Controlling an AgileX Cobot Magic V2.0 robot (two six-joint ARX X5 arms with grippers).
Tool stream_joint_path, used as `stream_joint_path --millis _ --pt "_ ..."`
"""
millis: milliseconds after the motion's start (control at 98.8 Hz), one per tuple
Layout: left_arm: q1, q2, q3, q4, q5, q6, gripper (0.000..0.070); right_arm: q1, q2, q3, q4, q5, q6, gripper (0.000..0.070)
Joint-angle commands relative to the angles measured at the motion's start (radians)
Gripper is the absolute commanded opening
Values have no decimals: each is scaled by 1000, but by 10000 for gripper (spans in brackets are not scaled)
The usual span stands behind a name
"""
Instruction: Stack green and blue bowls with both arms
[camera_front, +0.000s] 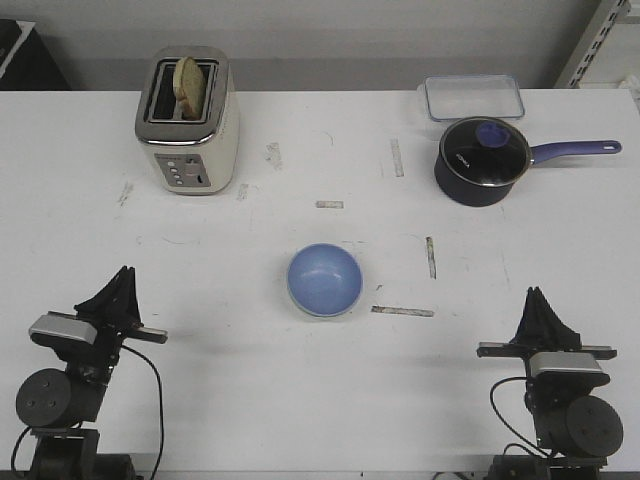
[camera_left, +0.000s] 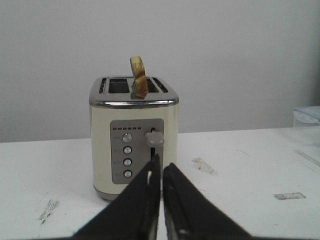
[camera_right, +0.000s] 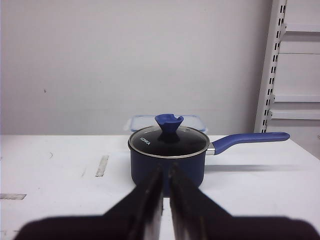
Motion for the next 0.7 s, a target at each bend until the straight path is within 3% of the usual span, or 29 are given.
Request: stream_joint_path --millis 0,132,364,688 --pt "-3 -32 7 -12 -1 -2 2 1 -4 5 10 0 -1 9" --pt "-2 -111 7 -75 -110 49 2 1 -4 5 10 0 -1 9" --pt "-5 -222 -43 -177 -134 78 2 1 -4 5 10 0 -1 9" --pt "-32 -301 -172 -177 -173 77 2 1 -4 5 10 0 -1 9"
